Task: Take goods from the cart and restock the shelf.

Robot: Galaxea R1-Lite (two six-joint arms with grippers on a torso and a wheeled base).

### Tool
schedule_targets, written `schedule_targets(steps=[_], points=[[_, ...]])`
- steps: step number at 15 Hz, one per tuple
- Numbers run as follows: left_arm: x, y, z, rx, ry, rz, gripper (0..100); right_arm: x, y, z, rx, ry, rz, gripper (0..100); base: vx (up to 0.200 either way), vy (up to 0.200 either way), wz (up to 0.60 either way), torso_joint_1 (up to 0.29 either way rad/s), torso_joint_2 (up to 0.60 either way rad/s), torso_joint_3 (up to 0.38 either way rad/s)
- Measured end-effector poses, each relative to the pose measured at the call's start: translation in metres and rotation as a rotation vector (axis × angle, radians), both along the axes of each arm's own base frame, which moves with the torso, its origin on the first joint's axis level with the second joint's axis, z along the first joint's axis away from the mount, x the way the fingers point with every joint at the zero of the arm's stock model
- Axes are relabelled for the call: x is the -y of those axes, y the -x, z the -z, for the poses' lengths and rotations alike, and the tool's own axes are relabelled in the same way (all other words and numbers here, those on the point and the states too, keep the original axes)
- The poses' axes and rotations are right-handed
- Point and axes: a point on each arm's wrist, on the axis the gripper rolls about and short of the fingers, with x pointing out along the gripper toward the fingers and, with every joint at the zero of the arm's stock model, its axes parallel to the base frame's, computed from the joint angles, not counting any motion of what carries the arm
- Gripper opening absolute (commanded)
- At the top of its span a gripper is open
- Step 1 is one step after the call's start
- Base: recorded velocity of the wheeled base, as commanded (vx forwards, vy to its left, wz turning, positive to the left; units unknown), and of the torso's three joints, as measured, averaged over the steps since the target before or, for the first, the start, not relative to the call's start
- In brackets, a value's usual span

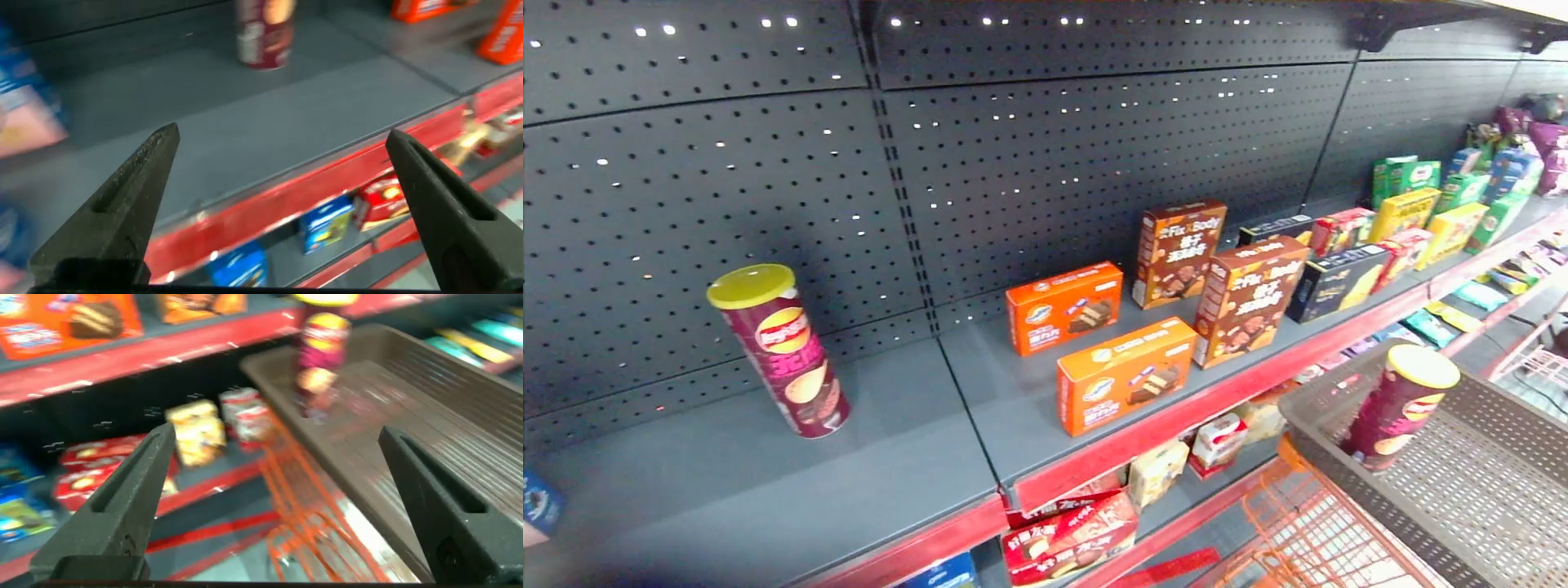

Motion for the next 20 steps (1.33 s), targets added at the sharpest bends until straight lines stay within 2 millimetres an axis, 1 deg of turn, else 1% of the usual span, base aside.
schedule_targets(steps=[3, 11, 13, 15, 17, 18, 20], points=[[0.0, 0.0, 0.0, 0.0, 0.0, 0.0, 100, 0.0, 0.0, 0.0, 0.001, 0.0, 0.0, 100, 0.0, 0.0, -0.6, 0.009, 0.0, 0.002], [0.0, 0.0, 0.0, 0.0, 0.0, 0.0, 100, 0.0, 0.0, -0.001, 0.003, 0.004, -0.018, 100, 0.0, 0.0, 0.0, 0.0, 0.0, 0.0], [0.0, 0.0, 0.0, 0.0, 0.0, 0.0, 100, -0.001, 0.002, -0.019, 0.031, -0.001, -0.025, 100, 0.0, 0.0, 0.0, 0.0, 0.0, 0.0], [0.0, 0.0, 0.0, 0.0, 0.001, -0.001, 100, -0.001, -0.003, -0.049, 0.013, -0.026, -0.01, 100, 0.0, 0.0, 0.0, 0.0, 0.0, 0.0], [0.0, 0.0, 0.0, 0.0, 0.001, -0.001, 100, -0.001, -0.019, -0.08, -0.037, -0.045, 0.01, 100, 0.0, 0.0, 0.0, 0.0, 0.0, 0.0], [0.0, 0.0, 0.0, 0.0, 0.001, -0.001, 100, 0.0, -0.029, -0.093, -0.071, -0.05, 0.019, 100, 0.0, 0.0, 0.0, 0.0, 0.0, 0.0], [0.0, 0.0, 0.0, 0.0, 0.001, 0.0, 100, 0.001, -0.049, -0.108, -0.108, -0.052, 0.03, 100, 0.0, 0.0, 0.0, 0.0, 0.0, 0.0]])
